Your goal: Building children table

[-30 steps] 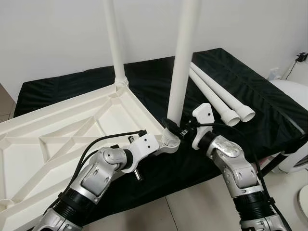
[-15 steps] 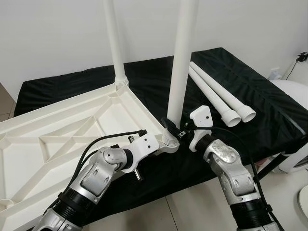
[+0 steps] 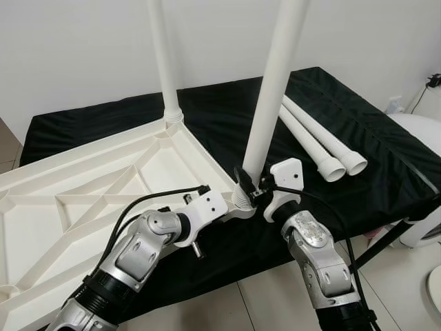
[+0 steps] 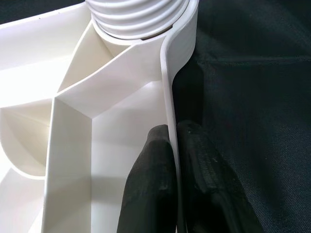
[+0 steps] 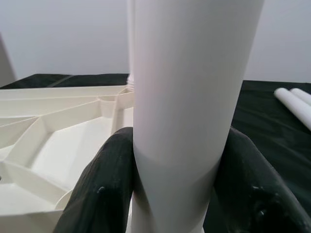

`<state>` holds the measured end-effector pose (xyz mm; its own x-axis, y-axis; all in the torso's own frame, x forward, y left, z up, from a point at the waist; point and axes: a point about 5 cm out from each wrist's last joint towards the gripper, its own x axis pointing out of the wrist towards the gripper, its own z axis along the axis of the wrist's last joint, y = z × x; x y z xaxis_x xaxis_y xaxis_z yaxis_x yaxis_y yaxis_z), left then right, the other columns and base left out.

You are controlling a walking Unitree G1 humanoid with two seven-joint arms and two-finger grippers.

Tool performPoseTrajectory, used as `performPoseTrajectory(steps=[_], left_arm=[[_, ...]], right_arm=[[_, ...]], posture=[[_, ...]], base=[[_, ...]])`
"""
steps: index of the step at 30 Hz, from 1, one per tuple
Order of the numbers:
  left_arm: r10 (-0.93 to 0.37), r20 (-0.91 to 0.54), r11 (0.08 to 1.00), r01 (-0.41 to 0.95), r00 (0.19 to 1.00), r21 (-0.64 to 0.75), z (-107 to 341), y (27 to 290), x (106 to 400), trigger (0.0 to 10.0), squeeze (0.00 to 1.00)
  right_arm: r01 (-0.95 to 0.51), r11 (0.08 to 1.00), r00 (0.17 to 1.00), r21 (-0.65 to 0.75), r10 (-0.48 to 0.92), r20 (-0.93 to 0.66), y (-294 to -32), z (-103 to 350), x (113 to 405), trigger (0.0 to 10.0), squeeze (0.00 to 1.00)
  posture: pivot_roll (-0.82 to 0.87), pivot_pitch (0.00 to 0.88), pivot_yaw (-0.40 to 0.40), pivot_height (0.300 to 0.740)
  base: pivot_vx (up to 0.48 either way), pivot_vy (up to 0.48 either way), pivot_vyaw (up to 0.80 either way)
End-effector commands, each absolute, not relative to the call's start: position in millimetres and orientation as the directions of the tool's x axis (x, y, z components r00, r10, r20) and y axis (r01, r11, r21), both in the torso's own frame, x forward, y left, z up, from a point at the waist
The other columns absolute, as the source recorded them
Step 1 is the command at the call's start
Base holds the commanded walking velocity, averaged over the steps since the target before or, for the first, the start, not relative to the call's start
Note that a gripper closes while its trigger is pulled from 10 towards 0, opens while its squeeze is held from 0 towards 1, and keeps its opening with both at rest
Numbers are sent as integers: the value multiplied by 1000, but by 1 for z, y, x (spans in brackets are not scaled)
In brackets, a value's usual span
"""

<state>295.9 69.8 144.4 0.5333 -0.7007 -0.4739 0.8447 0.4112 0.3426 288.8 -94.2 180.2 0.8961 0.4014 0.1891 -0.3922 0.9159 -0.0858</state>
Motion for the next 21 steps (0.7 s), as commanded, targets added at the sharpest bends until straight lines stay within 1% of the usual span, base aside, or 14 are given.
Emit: performPoseTrajectory(steps=[1,7,8,12,15,17,21], left_arm=[[-723,-375,426,802,580,418,165,65,297,10000,0],[-723,-376,427,802,580,418,166,65,297,10000,0],[-723,-376,427,802,580,418,165,65,297,10000,0],[-723,-376,427,802,580,418,165,65,297,10000,0],[-722,-375,429,801,582,418,166,65,297,10000,0],[-722,-374,430,801,583,417,166,65,297,10000,0],[-722,-375,430,802,582,415,165,65,296,10000,0]], right_arm=[[-392,918,917,-62,395,52,-92,151,286,10000,0],[-393,918,917,-57,396,52,-87,149,281,10000,0],[-394,917,916,-66,398,58,-82,149,278,10000,0],[-393,917,916,-70,397,61,-81,149,277,10000,0],[-362,930,929,-66,366,58,-82,147,275,10000,0],[-300,952,952,-60,303,44,-87,144,275,10000,0],[-261,963,964,-59,264,35,-91,143,276,10000,0]], posture=[[-114,101,34,740],[-111,104,38,740],[-111,104,38,740],[-111,104,38,740],[-111,104,38,740],[-109,108,34,740],[-109,108,34,740]], base=[[0,0,0],[0,0,0],[0,0,0],[0,0,0],[0,0,0],[0,0,0],[0,0,0]])
